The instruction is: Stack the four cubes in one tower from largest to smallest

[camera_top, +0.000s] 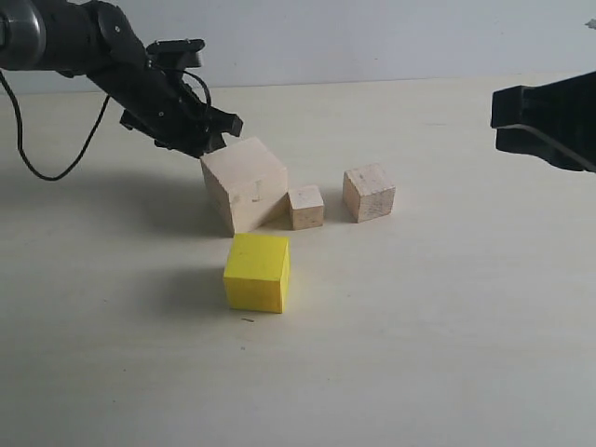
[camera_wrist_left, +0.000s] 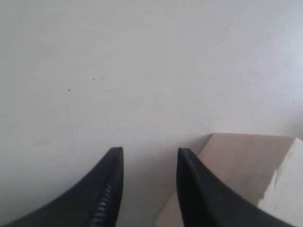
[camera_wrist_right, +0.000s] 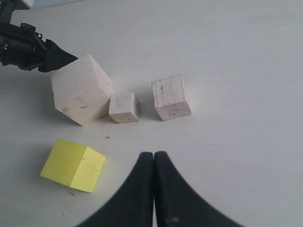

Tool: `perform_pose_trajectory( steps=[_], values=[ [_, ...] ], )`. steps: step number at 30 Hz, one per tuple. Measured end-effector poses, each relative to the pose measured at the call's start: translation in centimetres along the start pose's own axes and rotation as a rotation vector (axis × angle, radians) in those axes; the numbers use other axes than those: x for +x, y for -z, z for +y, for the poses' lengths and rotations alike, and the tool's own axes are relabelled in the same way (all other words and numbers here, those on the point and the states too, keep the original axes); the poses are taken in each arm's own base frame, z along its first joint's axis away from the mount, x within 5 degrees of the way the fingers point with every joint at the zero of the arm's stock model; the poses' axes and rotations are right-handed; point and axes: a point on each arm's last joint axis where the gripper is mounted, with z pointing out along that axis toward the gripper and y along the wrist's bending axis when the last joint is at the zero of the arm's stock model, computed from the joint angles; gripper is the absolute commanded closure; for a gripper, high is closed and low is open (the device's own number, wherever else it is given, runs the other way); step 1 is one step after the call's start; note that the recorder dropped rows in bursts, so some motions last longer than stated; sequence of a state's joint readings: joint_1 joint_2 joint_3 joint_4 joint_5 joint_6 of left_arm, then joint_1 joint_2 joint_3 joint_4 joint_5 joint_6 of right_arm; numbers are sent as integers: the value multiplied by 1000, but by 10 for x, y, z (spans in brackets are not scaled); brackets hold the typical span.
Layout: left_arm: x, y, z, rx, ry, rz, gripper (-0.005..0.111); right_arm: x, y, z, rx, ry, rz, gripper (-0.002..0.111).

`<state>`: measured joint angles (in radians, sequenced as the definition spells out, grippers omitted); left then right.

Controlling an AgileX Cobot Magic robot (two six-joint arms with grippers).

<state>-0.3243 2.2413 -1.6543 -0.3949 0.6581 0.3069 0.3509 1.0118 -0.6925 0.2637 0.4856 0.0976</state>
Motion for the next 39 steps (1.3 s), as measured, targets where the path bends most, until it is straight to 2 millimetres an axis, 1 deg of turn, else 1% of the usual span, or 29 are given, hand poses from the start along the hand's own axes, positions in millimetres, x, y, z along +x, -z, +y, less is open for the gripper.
perform_pose_trajectory(
  steps=[3,4,5,6,7,8,9,13,14,15,16,19,21,23,26,31,39],
  values=[
    [0,0,1,-11,3,3,68,0,0,0,0,0,2,108],
    [1,0,4,-26,8,8,69,1,0,0,1,0,7,108],
    [1,2,6,-38,8,13,73,1,0,0,1,0,11,108],
    [0,11,16,-67,18,23,79,2,0,0,2,0,18,108],
    [-1,24,24,-78,35,32,83,2,0,0,2,0,20,108],
    [-1,32,26,-82,39,41,87,2,0,0,2,0,22,108],
    [-1,46,29,-83,42,56,90,2,0,0,2,0,22,108],
    [2,93,18,-65,43,71,91,2,0,0,3,2,22,108],
    [7,101,14,-48,49,84,91,2,0,0,3,2,22,108],
    [14,111,6,-8,52,99,91,2,0,0,4,3,23,108],
    [22,114,-3,34,43,130,91,2,0,0,4,3,23,108],
    [34,113,-23,121,28,162,91,2,0,0,4,3,23,108],
    [41,109,-42,174,2,196,91,2,0,0,4,3,23,108],
    [50,102,-58,196,-38,230,91,2,0,0,4,3,21,108],
    [55,93,-69,203,-71,233,91,2,0,0,4,3,21,108],
    [58,74,-73,216,-86,235,91,2,0,0,4,3,20,108],
    [64,43,-68,233,-85,261,91,2,0,0,4,3,20,108]
  ],
)
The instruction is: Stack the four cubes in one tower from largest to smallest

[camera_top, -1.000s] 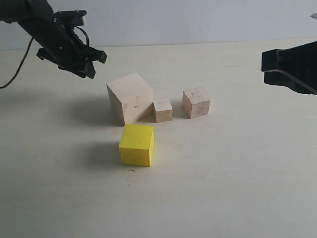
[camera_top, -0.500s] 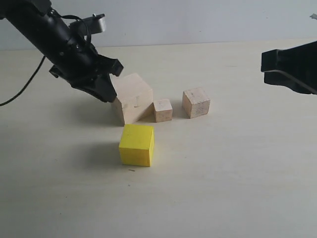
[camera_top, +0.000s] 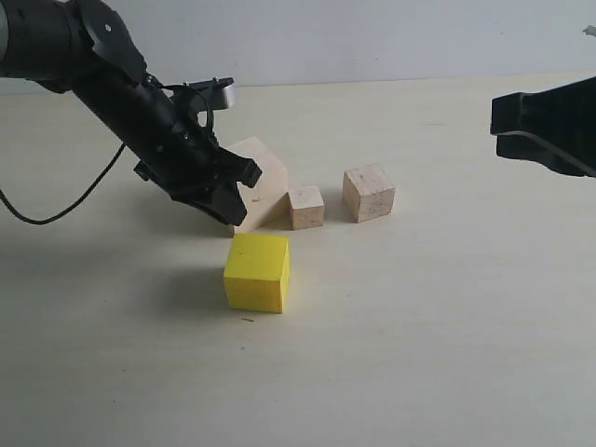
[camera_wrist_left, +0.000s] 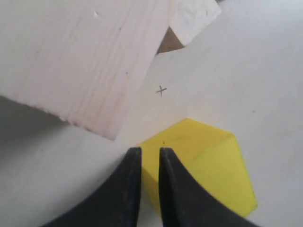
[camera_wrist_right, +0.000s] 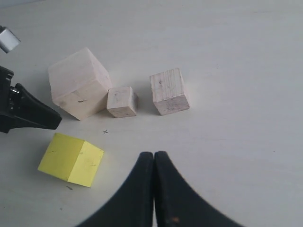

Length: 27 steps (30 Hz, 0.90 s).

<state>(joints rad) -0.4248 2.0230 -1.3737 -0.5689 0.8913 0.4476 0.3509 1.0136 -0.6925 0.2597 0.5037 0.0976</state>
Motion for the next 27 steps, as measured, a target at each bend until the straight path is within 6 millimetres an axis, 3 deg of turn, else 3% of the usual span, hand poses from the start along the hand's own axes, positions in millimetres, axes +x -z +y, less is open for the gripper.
perform_pose_trajectory(
  steps=[8,27],
  values=[
    [-4,-14,8,-19,4,-34,91,0,0,0,0,0,0,108],
    [-6,-13,22,-163,9,-60,91,0,0,0,0,0,0,108]
  ],
)
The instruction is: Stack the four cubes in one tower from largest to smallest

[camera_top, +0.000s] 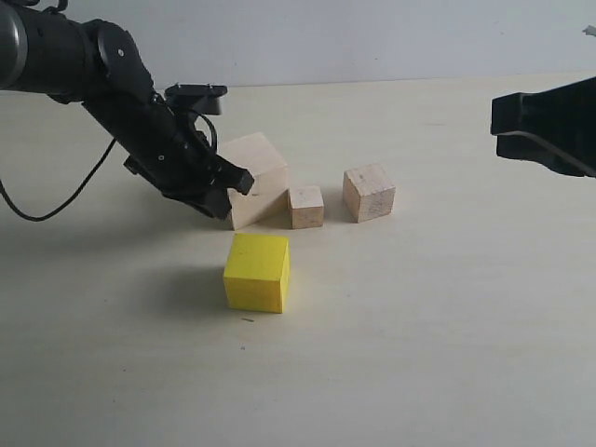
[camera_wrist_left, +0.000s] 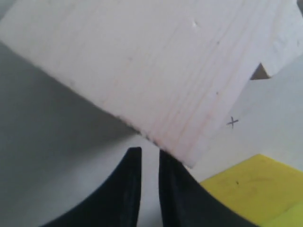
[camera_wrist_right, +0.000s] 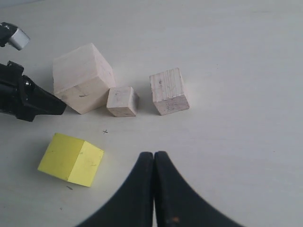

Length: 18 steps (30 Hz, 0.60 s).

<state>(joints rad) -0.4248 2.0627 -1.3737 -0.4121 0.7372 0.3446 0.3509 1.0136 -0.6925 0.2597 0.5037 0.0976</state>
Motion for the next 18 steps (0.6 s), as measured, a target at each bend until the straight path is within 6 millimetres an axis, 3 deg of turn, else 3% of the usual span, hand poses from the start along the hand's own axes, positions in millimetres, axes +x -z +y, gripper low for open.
perform_pose_trajectory(
  steps=[18],
  values=[
    [-15,2,12,-123,85,-176,91,1,0,0,1,0,13,108]
  ],
)
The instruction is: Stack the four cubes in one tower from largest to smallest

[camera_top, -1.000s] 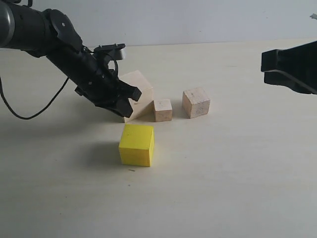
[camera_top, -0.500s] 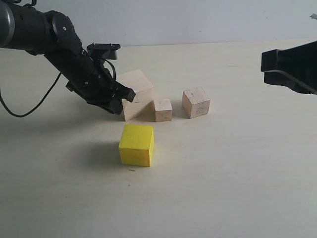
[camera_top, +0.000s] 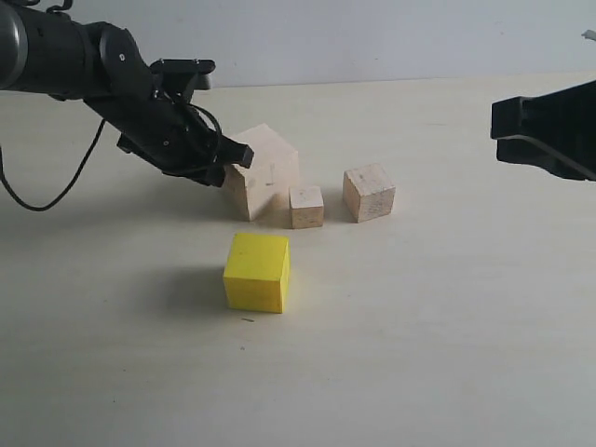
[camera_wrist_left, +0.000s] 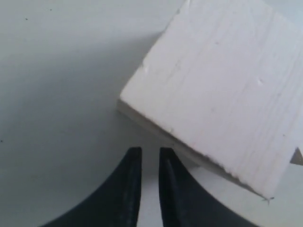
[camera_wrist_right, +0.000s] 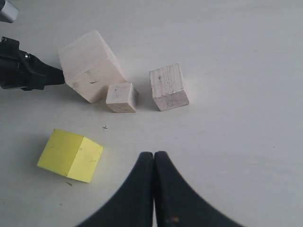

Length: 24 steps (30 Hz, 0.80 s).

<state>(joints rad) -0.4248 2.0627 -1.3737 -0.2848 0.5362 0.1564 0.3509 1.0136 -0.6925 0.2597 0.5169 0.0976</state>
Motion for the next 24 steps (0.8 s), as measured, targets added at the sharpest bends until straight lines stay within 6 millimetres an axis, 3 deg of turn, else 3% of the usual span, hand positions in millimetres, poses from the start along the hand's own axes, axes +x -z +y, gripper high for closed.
perform_pose_trajectory(
  steps=[11,19,24],
  values=[
    [-12,-1,7,-70,12,-142,91,0,0,0,0,0,2,108],
    [-7,-26,11,-64,59,-139,91,1,0,0,1,0,10,108],
    [-8,-30,11,-64,69,-168,91,1,0,0,1,0,12,108]
  ],
)
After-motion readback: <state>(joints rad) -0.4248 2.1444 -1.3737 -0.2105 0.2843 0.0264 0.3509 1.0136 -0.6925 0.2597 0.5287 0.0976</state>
